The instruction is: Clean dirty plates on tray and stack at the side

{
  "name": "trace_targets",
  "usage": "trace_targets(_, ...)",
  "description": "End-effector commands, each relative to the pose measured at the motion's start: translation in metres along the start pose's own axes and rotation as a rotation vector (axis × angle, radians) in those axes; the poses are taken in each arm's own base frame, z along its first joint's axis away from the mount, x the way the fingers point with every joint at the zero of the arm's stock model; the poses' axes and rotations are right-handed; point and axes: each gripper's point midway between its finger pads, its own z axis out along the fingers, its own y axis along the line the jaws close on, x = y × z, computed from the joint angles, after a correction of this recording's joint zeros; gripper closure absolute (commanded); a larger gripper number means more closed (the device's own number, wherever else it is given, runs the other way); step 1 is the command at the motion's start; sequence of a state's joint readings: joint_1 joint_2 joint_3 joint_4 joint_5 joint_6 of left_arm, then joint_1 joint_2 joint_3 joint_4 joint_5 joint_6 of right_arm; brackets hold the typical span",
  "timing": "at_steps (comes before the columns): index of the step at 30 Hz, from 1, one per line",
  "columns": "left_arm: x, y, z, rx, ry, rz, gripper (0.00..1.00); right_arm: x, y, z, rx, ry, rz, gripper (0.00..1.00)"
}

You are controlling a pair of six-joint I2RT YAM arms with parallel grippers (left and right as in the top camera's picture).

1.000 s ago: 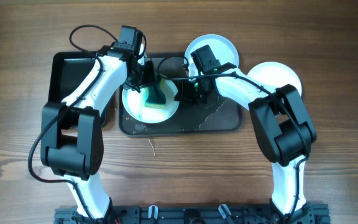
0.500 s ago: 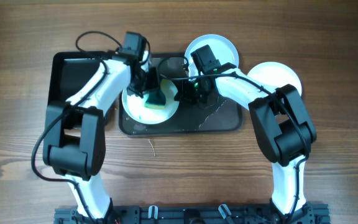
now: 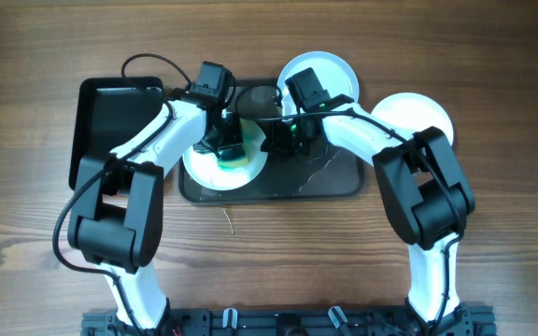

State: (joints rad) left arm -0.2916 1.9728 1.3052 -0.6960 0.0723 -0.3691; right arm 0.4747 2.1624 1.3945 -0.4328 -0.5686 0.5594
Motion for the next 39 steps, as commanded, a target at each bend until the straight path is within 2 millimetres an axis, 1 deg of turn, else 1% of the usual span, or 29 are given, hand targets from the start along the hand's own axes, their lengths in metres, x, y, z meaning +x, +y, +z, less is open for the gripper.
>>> trace_targets(1,-0.002,0.062,-0.006,-0.25,-0.018,-0.077,0.96,0.002,-0.017,0.012,0.044,0.014,0.044,0.96)
trace_targets(4,0.004,0.09,-0.013,-0.38,-0.007,-0.114,0.96,0.002,-0.017,0.012,0.044,0.013,0.048,0.96)
trace_targets(6,0.011,0.101,-0.018,-0.437,0.013,-0.112,0.96,0.002,-0.017,0.012,0.044,0.013,0.048,0.96)
trace_targets(12,0.025,0.11,-0.024,-0.494,0.064,-0.115,0.96,0.0,-0.018,0.011,0.045,0.009,0.052,0.96)
trace_targets(14,0.028,0.111,-0.025,-0.498,0.074,-0.112,0.96,-0.004,-0.02,0.007,0.056,-0.008,0.054,0.96)
trace_targets(16,0.029,0.108,-0.023,-0.484,0.084,-0.107,0.96,-0.01,-0.023,-0.001,0.091,-0.045,0.052,0.96)
trace_targets(17,0.031,0.104,-0.022,-0.458,0.097,-0.094,0.96,-0.014,-0.026,-0.007,0.123,-0.069,0.047,0.97)
trace_targets(18,0.031,0.098,-0.019,-0.421,0.112,-0.069,0.96,-0.016,-0.027,-0.013,0.15,-0.089,0.044,0.96)
trace_targets(19,0.033,0.087,-0.015,-0.35,0.138,-0.023,0.96,-0.019,-0.029,-0.022,0.19,-0.117,0.035,0.96)
trace_targets(20,0.036,0.069,-0.01,-0.237,0.169,0.039,0.96,-0.021,-0.031,-0.029,0.219,-0.139,0.033,0.96)
trace_targets(21,0.04,0.04,-0.006,-0.061,0.201,0.116,0.96,-0.024,-0.032,-0.037,0.251,-0.162,0.03,0.96)
trace_targets(22,0.042,0.023,-0.006,0.039,0.213,0.154,0.96,-0.024,-0.033,-0.039,0.257,-0.164,0.028,0.96)
trace_targets(23,0.043,0.01,-0.007,0.116,0.219,0.18,0.96,-0.023,-0.033,-0.039,0.259,-0.162,0.027,0.96)
trace_targets(25,0.045,-0.023,-0.013,0.313,0.219,0.252,0.96,-0.022,-0.035,-0.038,0.262,-0.156,0.03,0.96)
trace_targets(27,0.045,-0.042,-0.018,0.417,0.205,0.302,0.96,-0.022,-0.035,-0.038,0.262,-0.157,0.035,0.96)
trace_targets(30,0.041,-0.05,-0.018,0.431,0.178,0.324,0.96,-0.022,-0.035,-0.037,0.262,-0.156,0.039,0.96)
trace_targets(34,0.033,-0.054,-0.017,0.441,0.139,0.337,0.96,-0.022,-0.035,-0.037,0.262,-0.156,0.042,0.96)
trace_targets(37,0.021,-0.059,-0.017,0.451,0.083,0.355,0.96,-0.022,-0.035,-0.037,0.262,-0.156,0.042,0.96)
trace_targets(39,0.007,-0.057,-0.014,0.414,0.031,0.336,0.96,-0.021,-0.035,-0.037,0.263,-0.156,0.042,0.96)
